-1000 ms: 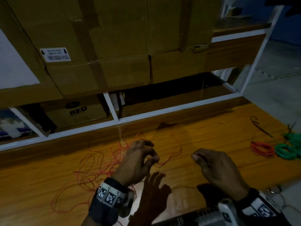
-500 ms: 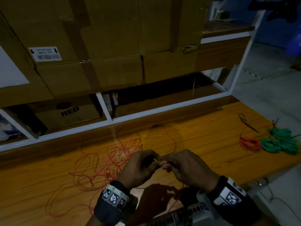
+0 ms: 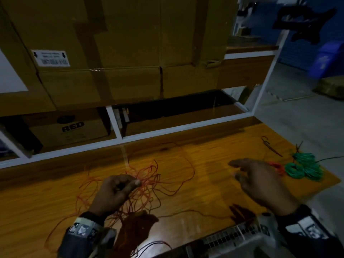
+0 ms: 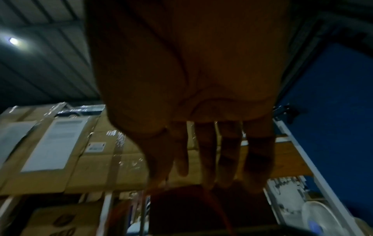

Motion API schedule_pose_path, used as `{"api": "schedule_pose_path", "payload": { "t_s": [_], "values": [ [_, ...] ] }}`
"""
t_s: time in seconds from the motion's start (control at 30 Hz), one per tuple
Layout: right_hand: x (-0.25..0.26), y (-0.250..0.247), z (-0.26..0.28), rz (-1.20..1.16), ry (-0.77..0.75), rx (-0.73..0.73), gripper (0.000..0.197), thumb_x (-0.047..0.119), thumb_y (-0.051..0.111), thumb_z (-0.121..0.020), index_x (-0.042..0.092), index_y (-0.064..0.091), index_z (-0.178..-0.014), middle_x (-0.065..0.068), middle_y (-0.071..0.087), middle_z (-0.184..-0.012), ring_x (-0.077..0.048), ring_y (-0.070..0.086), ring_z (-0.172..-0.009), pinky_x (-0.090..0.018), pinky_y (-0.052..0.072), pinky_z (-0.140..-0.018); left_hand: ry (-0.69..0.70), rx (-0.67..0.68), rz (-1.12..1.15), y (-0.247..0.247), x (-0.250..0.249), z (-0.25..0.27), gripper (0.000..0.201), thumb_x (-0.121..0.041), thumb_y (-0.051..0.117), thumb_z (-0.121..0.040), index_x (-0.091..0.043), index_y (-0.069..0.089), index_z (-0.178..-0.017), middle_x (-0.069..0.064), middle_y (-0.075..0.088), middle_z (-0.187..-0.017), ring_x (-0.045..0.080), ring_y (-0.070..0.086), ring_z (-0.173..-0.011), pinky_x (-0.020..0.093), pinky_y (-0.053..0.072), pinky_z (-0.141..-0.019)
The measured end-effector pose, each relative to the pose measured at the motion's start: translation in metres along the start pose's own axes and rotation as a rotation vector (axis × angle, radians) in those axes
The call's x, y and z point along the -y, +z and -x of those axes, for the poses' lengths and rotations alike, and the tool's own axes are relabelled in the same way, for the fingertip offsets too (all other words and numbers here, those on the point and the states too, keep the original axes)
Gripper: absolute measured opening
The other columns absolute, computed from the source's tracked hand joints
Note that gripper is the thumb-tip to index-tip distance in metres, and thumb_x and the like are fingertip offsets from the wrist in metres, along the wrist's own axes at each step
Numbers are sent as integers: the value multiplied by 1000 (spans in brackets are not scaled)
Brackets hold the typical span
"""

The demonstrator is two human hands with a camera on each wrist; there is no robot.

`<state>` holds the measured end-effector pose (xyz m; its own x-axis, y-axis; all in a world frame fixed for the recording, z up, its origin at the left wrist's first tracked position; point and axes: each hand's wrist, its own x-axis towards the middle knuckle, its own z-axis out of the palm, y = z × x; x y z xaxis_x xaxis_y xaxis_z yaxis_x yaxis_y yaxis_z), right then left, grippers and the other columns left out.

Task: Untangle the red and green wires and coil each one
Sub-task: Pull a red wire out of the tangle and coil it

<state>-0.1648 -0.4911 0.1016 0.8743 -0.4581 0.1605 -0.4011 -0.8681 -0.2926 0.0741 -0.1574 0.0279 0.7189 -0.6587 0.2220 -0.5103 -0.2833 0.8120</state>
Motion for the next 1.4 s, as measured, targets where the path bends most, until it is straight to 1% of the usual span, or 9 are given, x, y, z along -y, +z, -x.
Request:
{"api": "schedule_pose_path", "payload": {
  "t_s": [0.07,0.2,0.37,0.5,0.63,0.83,1.0,1.2,1.4],
  "values": [
    [18,19,6,54,-13,116,63,56,61,-95,34,43,-151,6,46,-153,-21,47,-133,-38,45,-105,20,90,-24,13,-14,0,24,-53,64,-91,-34,77,-84,-10,71,-76,13,65,-65,24,50,-53],
    [90,48,6,-123,-142,192,68,58,53,-99,30,32,-157,16,39,-151,-12,32,-144,-27,31,-114,120,226,-180,52,-34,-6,25,-50,63,-95,-31,78,-96,-20,64,-76,-2,63,-73,15,45,-55],
    [130,86,-7,-339,-292,226,22,34,52,-106,26,72,-106,13,70,-89,-2,63,-80,-32,52,-71,125,115,-42,49,-29,-4,19,-45,70,-94,-28,78,-91,-13,69,-76,4,65,-69,18,45,-56],
    [138,73,-10,-298,-408,243,18,38,64,-99,26,74,-91,13,69,-81,-4,61,-73,-28,50,-62,19,93,272,33,-12,16,20,-38,78,-88,-20,74,-95,4,59,-61,15,48,-50,25,35,-49],
    [127,50,-16,-217,-472,-127,10,13,79,-84,21,73,-88,7,68,-81,-10,59,-75,-26,49,-58,-137,231,436,26,27,29,33,-41,73,-93,-8,72,-88,21,57,-66,23,53,-61,34,46,-62],
    [63,-24,-47,-262,-187,-599,13,0,72,-89,12,74,-91,1,66,-79,-17,61,-72,-19,45,-68,-172,203,184,-1,71,28,49,-52,68,-93,-9,69,-70,5,61,-66,16,55,-61,31,44,-62],
    [40,9,-67,-69,38,-154,40,28,75,-91,19,66,-129,-12,70,-122,-33,65,-106,-37,52,-77,-93,-38,31,-25,35,-15,39,-37,61,-99,-15,63,-67,-1,54,-57,14,49,-51,31,37,-52],
    [112,54,-91,-273,-208,81,58,51,60,-96,35,44,-150,12,47,-149,-14,42,-137,-37,43,-108,107,50,-353,-8,-23,-67,29,-50,59,-99,-29,79,-100,-14,74,-84,1,66,-72,25,52,-58],
    [130,85,-121,-387,-415,114,13,33,57,-101,32,69,-100,18,64,-80,0,58,-73,-26,51,-63,74,53,-9,14,-42,-86,19,-32,65,-100,-19,76,-93,-11,64,-63,5,56,-51,25,40,-46]
  ]
}}
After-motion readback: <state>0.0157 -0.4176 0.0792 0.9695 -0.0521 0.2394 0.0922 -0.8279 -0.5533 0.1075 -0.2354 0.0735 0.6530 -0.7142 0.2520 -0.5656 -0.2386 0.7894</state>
